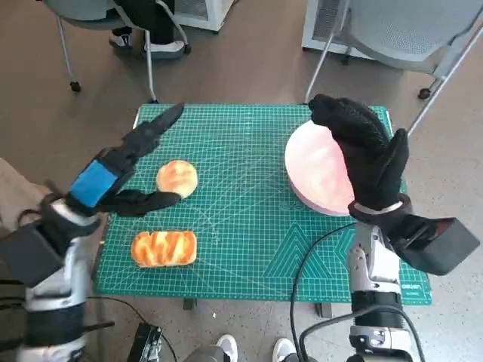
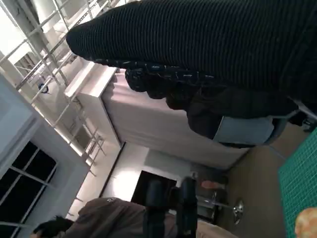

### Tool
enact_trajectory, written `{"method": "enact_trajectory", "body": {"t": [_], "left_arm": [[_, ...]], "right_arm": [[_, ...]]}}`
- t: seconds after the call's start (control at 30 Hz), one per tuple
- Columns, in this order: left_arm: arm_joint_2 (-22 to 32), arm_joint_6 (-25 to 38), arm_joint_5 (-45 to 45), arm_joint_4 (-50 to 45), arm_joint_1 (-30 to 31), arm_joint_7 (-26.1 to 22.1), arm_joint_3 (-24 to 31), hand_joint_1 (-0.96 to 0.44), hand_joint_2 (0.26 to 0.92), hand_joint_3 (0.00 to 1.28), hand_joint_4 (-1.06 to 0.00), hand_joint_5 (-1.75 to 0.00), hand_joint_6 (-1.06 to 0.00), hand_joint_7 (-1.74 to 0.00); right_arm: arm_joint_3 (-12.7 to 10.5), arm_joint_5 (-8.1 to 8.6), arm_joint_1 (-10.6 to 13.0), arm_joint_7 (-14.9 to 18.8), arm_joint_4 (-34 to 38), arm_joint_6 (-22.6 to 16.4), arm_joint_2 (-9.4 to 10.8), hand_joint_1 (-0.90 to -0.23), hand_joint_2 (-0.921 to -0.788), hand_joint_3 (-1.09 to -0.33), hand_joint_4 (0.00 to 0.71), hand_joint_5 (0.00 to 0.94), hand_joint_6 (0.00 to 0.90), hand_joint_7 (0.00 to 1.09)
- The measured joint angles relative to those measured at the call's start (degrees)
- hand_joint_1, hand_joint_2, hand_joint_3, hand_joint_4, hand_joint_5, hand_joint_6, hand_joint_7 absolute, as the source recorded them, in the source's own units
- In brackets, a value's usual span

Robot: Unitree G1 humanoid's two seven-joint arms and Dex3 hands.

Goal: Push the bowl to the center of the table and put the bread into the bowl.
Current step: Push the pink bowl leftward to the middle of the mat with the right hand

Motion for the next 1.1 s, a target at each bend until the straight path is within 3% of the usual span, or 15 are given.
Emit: {"method": "enact_trajectory", "body": {"t": [0.13, 0.33, 0.53, 0.67, 0.8, 1.1], "left_arm": [[-0.27, 0.71, -2.22, -0.99, 0.97, -0.15, 0.25, -0.48, 0.914, 0.05, -0.18, -0.02, -0.29, -0.06], [-3.50, -3.57, -7.91, 2.06, 0.95, -2.94, 0.20, -0.51, 0.920, 0.09, -0.19, -0.02, -0.29, -0.07], [-6.40, -6.70, -10.96, 4.73, 0.59, -4.43, 0.16, -0.54, 0.921, 0.16, -0.19, -0.01, -0.28, -0.08], [-9.26, -9.00, -12.91, 6.47, -0.27, -5.21, -0.03, -0.55, 0.921, 0.19, -0.18, -0.01, -0.27, -0.09], [-13.04, -11.67, -15.02, 9.11, -2.15, -6.04, -0.76, -0.56, 0.921, 0.20, -0.16, 0.00, -0.25, -0.09], [-18.04, -14.13, -15.79, 16.87, -7.08, -6.63, -1.47, -0.57, 0.921, 0.22, -0.13, 0.00, -0.20, -0.12]], "right_arm": [[-0.99, -0.27, -1.27, -0.35, 1.92, -0.51, -1.03, -0.644, -0.921, -0.715, 0.249, 0.001, 0.159, 0.39], [-4.96, -3.09, -8.09, -3.70, 13.50, -5.60, -6.81, -0.633, -0.921, -0.752, 0.228, 0.000, 0.144, 0.38], [-7.17, -5.03, -14.38, -9.21, 25.70, -6.69, -12.22, -0.594, -0.921, -0.819, 0.189, 0.000, 0.107, 0.37], [-8.35, -5.92, -18.00, -13.66, 33.81, -4.27, -15.20, -0.562, -0.921, -0.860, 0.183, 0.000, 0.099, 0.37], [-9.90, -5.89, -20.69, -17.75, 41.16, 1.61, -17.13, -0.535, -0.921, -0.900, 0.178, 0.000, 0.098, 0.37], [-11.73, -5.87, -20.99, -18.90, 46.55, 8.21, -17.21, -0.564, -0.921, -0.865, 0.160, 0.002, 0.135, 0.31]]}}
